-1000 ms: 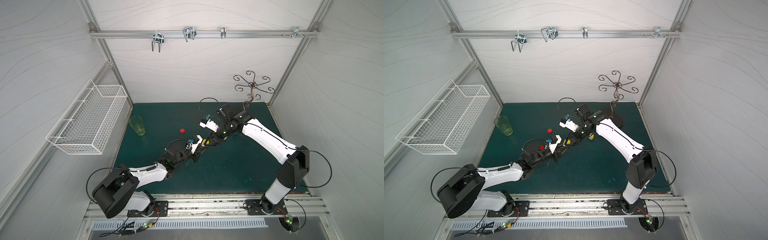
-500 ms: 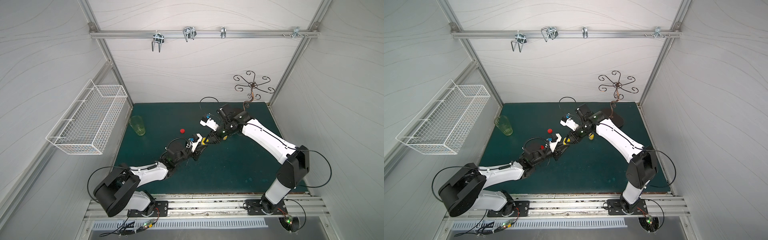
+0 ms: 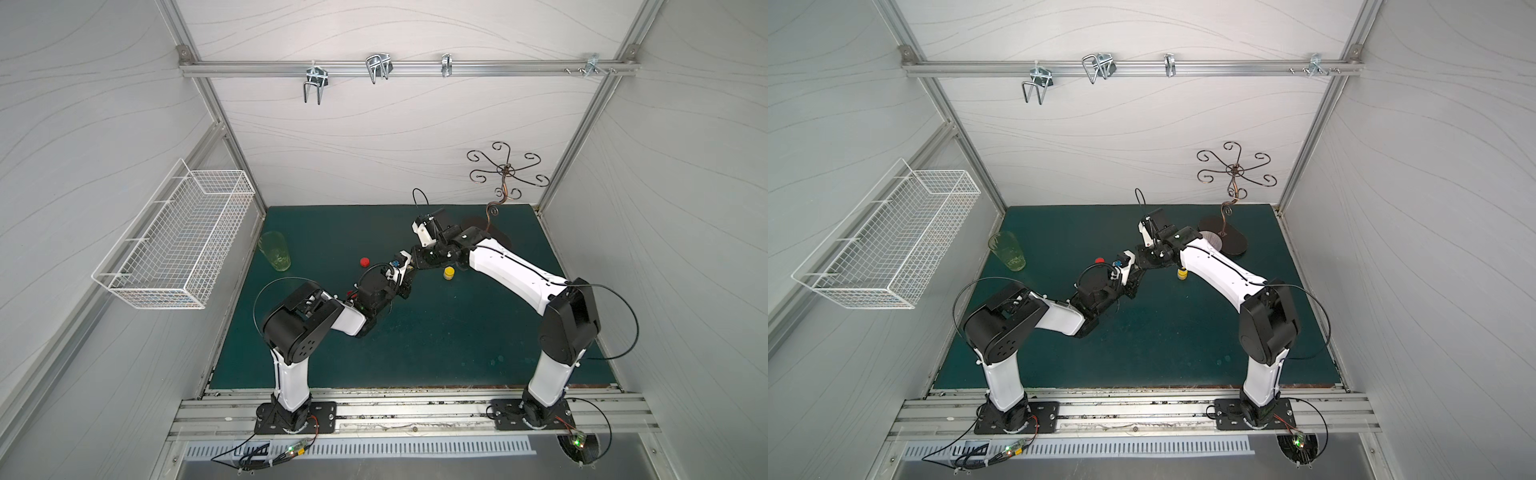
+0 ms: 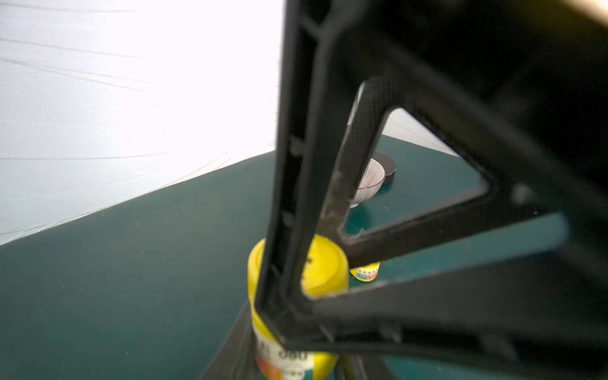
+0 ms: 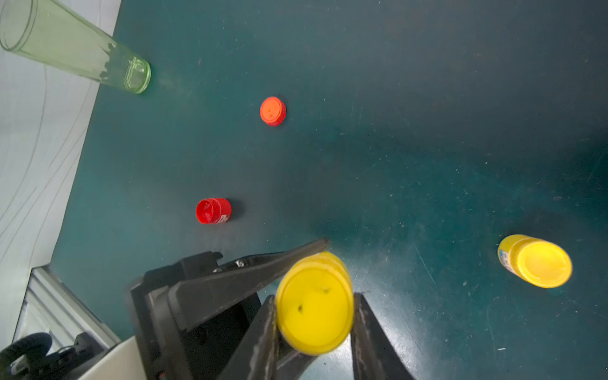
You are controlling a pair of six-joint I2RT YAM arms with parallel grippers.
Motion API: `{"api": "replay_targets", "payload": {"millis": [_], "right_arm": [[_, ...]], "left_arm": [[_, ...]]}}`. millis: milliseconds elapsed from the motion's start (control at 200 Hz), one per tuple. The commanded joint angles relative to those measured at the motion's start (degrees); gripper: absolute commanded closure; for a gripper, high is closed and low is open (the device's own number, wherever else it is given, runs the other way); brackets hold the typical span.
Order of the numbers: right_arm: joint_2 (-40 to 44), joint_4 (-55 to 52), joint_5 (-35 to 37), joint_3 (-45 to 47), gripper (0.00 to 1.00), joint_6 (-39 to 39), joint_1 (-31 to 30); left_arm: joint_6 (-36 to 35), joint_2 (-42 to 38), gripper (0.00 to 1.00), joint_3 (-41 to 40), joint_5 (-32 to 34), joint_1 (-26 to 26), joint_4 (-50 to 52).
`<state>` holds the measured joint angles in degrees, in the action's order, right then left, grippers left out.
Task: Close the paint jar lid
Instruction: Screw the lid onto the paint jar.
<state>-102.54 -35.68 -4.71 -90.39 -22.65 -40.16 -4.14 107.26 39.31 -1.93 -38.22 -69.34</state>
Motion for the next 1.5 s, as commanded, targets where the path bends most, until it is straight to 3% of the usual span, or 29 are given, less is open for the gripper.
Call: {"api": "replay_targets", "payload": {"millis": [0,90,205,305,410,725,950,1496], "right_arm": [[3.2,-1.6,-7.3,0.1,0.59,0.3,-3.4],[6.0,-3.2,-10.7,1.8,0.46,4.8,-0.6],[9.6,-6.8,-18.7,2.9,0.31,14.2,3.9],[11.7,-11.2,-22.2,2.4,0.26,22.4,6.6],[12.9,-15.1,-23.0,1.2,0.24,28.3,7.3],[10.4,-18.1,-31.4,-2.5,0.24,36.0,6.0],[6.7,-19.1,-29.3,-5.7,0.24,38.5,2.1],[-0.1,-18.8,-26.3,-8.1,0.31,39.1,-0.3]], "left_arm": [[0.9,-2.0,0.93,1.4,-1.2,0.5,-11.3],[4.6,-6.8,0.93,-3.1,-5.4,3.2,-10.7],[10.9,-15.3,0.92,-7.1,-17.4,8.5,-3.1],[10.5,-22.6,0.92,-8.7,-25.6,10.0,8.6],[9.3,-28.1,0.92,-10.0,-29.7,10.0,17.5],[7.6,-34.9,0.92,-10.2,-33.4,9.6,27.4],[7.2,-34.4,0.92,-8.6,-34.1,8.7,29.5],[6.9,-34.2,0.93,-8.2,-34.5,8.6,30.4]]}}
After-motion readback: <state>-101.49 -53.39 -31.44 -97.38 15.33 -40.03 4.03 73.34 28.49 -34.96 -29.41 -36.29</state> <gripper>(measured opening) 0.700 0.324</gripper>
